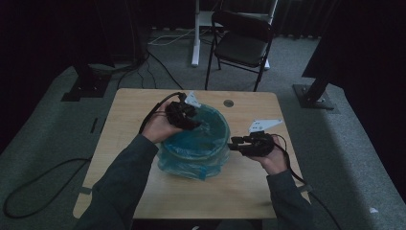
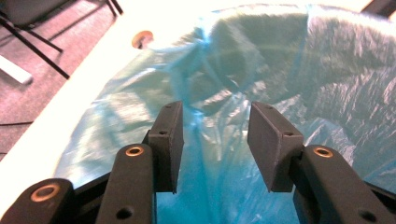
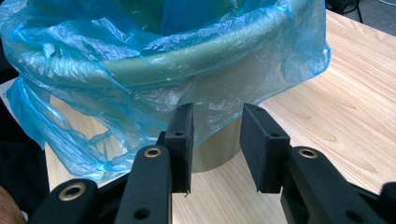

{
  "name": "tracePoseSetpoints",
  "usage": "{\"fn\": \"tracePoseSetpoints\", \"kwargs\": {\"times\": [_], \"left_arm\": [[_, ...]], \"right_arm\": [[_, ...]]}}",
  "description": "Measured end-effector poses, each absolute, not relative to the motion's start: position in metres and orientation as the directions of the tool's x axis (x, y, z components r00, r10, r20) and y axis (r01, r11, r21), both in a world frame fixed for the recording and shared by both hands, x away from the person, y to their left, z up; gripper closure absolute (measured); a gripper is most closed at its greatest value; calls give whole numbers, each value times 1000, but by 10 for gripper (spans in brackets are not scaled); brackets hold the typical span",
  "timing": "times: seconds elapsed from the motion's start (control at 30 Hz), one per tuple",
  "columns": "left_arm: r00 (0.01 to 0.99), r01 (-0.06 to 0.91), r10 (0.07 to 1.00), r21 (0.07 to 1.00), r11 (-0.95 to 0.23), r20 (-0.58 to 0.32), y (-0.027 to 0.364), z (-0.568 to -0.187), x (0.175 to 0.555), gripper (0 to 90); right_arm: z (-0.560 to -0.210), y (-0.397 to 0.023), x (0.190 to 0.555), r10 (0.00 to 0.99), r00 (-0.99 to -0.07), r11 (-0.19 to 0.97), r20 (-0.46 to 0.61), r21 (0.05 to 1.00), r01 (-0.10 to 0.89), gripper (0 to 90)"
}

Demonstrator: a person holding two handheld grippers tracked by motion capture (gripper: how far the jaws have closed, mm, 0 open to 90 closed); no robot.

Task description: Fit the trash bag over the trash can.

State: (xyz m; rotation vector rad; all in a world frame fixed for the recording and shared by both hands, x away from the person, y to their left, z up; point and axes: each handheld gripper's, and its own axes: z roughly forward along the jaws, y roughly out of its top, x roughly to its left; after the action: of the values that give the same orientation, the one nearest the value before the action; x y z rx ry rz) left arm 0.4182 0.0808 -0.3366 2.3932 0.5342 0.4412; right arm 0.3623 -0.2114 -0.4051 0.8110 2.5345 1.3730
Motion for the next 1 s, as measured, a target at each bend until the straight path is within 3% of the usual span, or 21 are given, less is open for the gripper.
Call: {"fn": "tracePoseSetpoints", "kwargs": {"times": [0.5, 1.0], "left_arm": [[812, 294, 568, 748, -595, 133, 118, -326, 420, 554], [704, 314, 704, 851, -421, 89, 172, -341, 413, 547]], "right_arm": [[-405, -217, 363, 534, -836, 427, 128, 813, 397, 638], [-406, -223, 364, 547, -826, 413, 134, 816, 406, 638]]}}
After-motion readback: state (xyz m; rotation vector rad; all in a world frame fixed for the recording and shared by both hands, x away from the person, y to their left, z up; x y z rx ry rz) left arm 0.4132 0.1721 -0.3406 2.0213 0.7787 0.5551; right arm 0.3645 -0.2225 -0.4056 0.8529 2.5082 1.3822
